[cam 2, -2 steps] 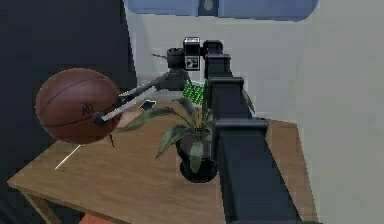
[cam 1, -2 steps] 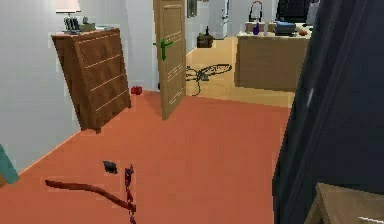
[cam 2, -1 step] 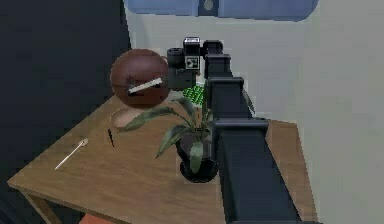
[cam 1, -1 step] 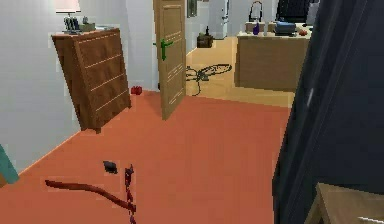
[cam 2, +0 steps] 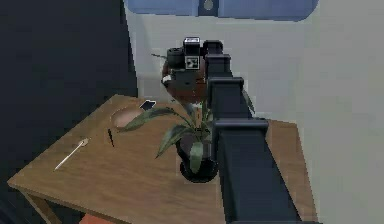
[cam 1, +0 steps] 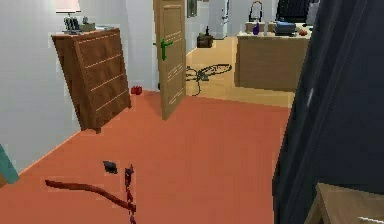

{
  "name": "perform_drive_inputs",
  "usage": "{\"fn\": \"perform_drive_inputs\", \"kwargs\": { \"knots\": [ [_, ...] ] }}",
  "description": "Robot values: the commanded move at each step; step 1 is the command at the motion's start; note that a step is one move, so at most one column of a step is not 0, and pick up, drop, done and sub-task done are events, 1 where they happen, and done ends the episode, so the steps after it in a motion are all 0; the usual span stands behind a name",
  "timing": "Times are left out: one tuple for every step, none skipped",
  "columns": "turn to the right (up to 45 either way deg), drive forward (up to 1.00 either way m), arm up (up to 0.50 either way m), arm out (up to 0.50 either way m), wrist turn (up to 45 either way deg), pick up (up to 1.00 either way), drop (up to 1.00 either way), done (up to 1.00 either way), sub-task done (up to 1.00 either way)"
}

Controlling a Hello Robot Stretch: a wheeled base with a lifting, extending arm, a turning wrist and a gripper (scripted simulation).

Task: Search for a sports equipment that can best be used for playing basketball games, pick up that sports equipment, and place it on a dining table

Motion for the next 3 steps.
{"fn": "perform_drive_inputs", "kwargs": {
  "knots": [
    [0.0,0.00,-0.04,0.00,0.0,0.00,0.00,0.00,0.00],
    [0.0,0.00,-0.32,0.00,0.0,0.00,0.00,0.00,0.00],
    [0.0,0.00,0.00,0.00,0.0,0.00,1.00,0.00,0.00]
  ]
}}
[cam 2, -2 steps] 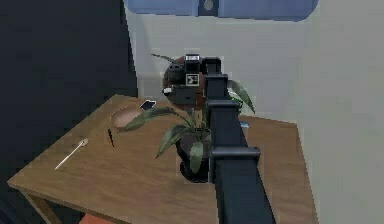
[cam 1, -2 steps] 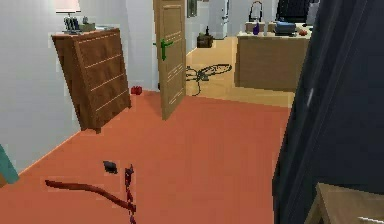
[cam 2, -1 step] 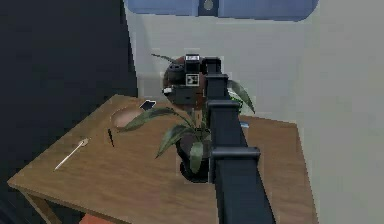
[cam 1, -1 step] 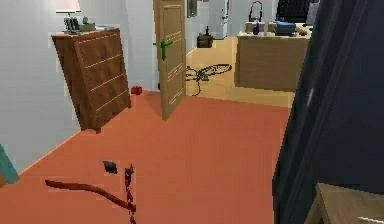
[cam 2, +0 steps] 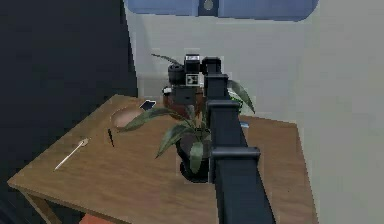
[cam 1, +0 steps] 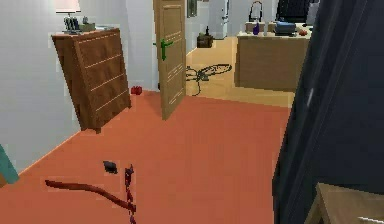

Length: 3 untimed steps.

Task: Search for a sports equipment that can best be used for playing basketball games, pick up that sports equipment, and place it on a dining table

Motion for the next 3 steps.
{"fn": "perform_drive_inputs", "kwargs": {
  "knots": [
    [0.0,0.00,0.04,0.00,0.0,0.00,0.00,0.00,0.00],
    [0.0,0.00,0.00,-0.08,0.0,0.00,0.00,0.00,0.00],
    [0.0,0.00,0.00,0.00,0.0,0.00,0.00,1.00,0.00]
  ]
}}
